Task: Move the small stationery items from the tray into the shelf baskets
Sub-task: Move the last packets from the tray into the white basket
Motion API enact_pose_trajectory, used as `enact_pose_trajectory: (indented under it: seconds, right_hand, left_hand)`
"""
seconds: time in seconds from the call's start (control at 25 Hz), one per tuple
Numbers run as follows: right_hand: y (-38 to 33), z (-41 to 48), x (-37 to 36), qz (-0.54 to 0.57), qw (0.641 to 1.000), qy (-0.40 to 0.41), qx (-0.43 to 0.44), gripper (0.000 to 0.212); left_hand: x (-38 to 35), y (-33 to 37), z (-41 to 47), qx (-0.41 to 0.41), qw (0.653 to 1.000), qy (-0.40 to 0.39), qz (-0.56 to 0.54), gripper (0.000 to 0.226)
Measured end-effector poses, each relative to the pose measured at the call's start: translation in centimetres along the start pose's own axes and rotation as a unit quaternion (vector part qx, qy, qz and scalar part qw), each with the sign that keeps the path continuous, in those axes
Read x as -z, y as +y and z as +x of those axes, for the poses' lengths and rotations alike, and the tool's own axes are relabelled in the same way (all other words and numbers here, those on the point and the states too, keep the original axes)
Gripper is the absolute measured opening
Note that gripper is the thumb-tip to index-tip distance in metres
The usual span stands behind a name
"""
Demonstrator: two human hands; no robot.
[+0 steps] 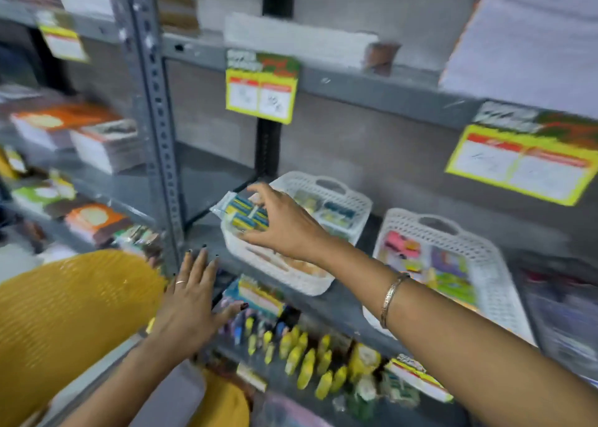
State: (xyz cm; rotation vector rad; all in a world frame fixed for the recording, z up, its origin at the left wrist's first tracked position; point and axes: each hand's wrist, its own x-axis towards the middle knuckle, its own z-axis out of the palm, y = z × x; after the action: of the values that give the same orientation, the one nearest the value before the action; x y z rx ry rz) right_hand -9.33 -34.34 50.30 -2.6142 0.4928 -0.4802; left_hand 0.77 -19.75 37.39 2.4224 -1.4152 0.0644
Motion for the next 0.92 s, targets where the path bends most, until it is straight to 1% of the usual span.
enact_pose_trajectory:
  seconds: [0.08, 0.12, 0.2, 0.28, 0.32, 0.4, 0.44, 0.52, 0.56, 0.6, 0.68, 0.72, 0.76, 0.84, 0.92]
  right_hand:
    - [2.5, -0.5, 2.4, -0.009, 0.999, 0.012, -0.041, 0.069]
    - [3.9, -0.6, 3.2, -0.016, 0.998, 0.012, -0.064, 0.070]
    - [6.8, -0.7, 4.3, -0.042, 0.993, 0.013, -0.111, 0.071]
    - [9.3, -0.7, 4.7, -0.067, 0.985, 0.009, -0.162, 0.074]
    - [10.5, -0.7, 4.7, -0.076, 0.980, 0.008, -0.184, 0.075]
    - [12.8, -0.4, 4.2, -0.087, 0.970, 0.003, -0.226, 0.072]
    - [13.9, -0.3, 4.0, -0.090, 0.966, -0.004, -0.244, 0.070]
    - [15.1, -0.1, 3.4, -0.104, 0.958, -0.014, -0.266, 0.068]
    - [15.7, 0.3, 3.0, -0.108, 0.955, -0.020, -0.274, 0.069]
    - [16.1, 0.7, 2.4, -0.109, 0.954, -0.024, -0.280, 0.070]
    - [16.9, 1.5, 1.7, -0.119, 0.952, -0.034, -0.280, 0.073]
    - [17.8, 2.1, 1.0, -0.119, 0.952, -0.042, -0.280, 0.075]
    - [18.7, 2.6, 0.4, -0.120, 0.952, -0.048, -0.279, 0.078]
    - [19.9, 3.2, -0.7, -0.131, 0.949, -0.057, -0.282, 0.079]
    - [18.9, 3.4, -0.9, -0.145, 0.943, -0.068, -0.293, 0.068]
  left_hand:
    - [0.7, 2.3, 2.3, -0.053, 0.998, 0.034, -0.013, 0.115]
    - [0.7, 3.3, 3.5, -0.076, 0.996, 0.037, -0.012, 0.110]
    - [0.6, 4.7, 6.1, -0.118, 0.992, 0.026, 0.018, 0.100]
    - [0.2, 5.5, 8.6, -0.140, 0.989, -0.011, 0.046, 0.094]
    - [0.1, 5.7, 9.8, -0.142, 0.988, -0.029, 0.058, 0.095]
    - [-1.2, 5.5, 11.8, -0.174, 0.982, -0.021, 0.069, 0.103]
    - [-1.8, 5.4, 12.2, -0.184, 0.980, -0.021, 0.067, 0.104]
    - [-2.2, 5.1, 12.6, -0.169, 0.981, -0.053, 0.077, 0.095]
    - [-2.3, 5.0, 12.6, -0.170, 0.981, -0.047, 0.081, 0.092]
    - [-2.4, 4.9, 12.6, -0.174, 0.980, -0.062, 0.077, 0.096]
    - [-2.8, 5.0, 12.7, -0.205, 0.976, -0.037, 0.069, 0.112]
    - [-2.9, 4.8, 12.6, -0.198, 0.978, -0.042, 0.055, 0.116]
    - [-2.9, 4.9, 12.4, -0.193, 0.979, -0.041, 0.049, 0.113]
    - [-2.8, 5.1, 12.3, -0.185, 0.981, -0.033, 0.046, 0.098]
    - [-3.0, 5.0, 12.3, -0.182, 0.982, -0.023, 0.043, 0.088]
